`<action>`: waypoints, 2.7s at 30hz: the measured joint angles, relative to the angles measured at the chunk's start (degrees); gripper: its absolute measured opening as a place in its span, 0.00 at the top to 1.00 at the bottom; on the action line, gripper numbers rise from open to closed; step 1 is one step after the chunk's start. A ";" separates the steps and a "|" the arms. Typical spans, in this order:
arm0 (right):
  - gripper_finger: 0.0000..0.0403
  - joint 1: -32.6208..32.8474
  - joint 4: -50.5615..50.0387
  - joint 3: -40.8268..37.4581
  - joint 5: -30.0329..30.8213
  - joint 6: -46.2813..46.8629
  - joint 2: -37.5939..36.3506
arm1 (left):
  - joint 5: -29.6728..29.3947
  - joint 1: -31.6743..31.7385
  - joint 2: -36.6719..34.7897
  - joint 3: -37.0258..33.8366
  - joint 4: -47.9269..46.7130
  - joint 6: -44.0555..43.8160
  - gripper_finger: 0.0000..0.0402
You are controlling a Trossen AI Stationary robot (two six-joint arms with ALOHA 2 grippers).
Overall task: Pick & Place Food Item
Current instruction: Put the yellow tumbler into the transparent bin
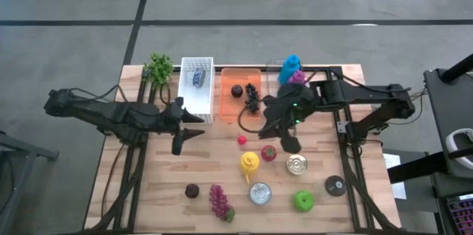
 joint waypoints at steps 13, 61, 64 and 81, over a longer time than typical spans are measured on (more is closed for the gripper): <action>0.91 0.81 -5.92 9.70 -0.10 1.45 9.00 | 0.16 0.00 -3.10 -0.04 -6.65 0.18 0.55; 0.67 3.17 7.33 -6.77 0.07 -4.40 10.34 | 0.23 0.02 -2.99 -0.11 -10.30 1.51 0.52; 0.67 3.37 9.65 -8.17 0.05 -3.86 10.34 | 0.23 0.02 -2.99 -0.11 -10.30 1.47 0.53; 0.65 4.66 11.21 -10.17 0.09 -6.07 10.31 | -0.01 0.02 -2.99 -0.11 -10.31 1.36 0.54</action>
